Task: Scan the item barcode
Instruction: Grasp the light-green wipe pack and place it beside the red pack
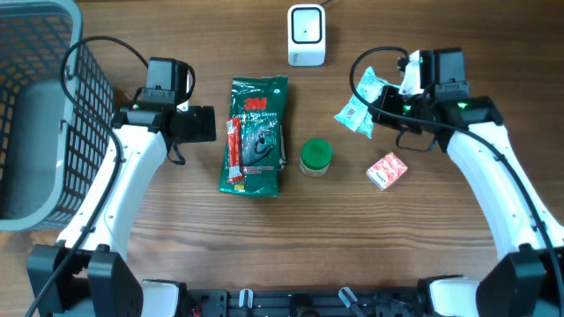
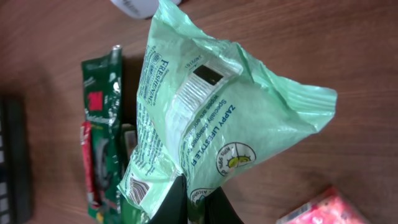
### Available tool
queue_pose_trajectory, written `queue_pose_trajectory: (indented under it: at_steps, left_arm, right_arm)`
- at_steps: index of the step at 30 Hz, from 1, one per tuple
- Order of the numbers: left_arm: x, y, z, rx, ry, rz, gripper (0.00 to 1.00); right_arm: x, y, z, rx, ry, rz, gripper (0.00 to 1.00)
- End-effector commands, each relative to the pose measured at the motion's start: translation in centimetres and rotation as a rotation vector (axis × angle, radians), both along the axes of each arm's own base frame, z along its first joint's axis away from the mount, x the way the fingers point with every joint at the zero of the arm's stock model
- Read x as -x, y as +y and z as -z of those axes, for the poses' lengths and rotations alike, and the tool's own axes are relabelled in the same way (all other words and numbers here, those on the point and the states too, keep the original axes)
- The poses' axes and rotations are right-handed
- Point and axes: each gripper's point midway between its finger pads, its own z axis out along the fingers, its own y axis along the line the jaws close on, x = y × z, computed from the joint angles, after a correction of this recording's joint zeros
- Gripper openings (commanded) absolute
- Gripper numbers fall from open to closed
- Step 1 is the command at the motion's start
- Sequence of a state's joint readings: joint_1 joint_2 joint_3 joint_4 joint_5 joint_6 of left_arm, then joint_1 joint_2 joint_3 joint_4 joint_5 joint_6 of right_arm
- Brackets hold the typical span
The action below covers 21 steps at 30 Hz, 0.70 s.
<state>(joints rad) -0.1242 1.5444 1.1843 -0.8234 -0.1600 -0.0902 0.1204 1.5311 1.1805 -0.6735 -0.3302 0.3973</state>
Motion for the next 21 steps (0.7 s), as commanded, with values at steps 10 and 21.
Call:
queue_pose_trajectory:
  at_steps: [10,21]
  left_arm:
    - [0.2,0.3,0.1,-0.009,0.003,0.000,1.00]
    - [0.2,0.3,0.1,-0.009,0.003,0.000,1.00]
  right_arm:
    - [0.8,-0.7,9.7,0.093,0.231,-0.036,0.08]
    - [-0.2,-0.5,4.6,0.100,0.158,-0.079,0.67]
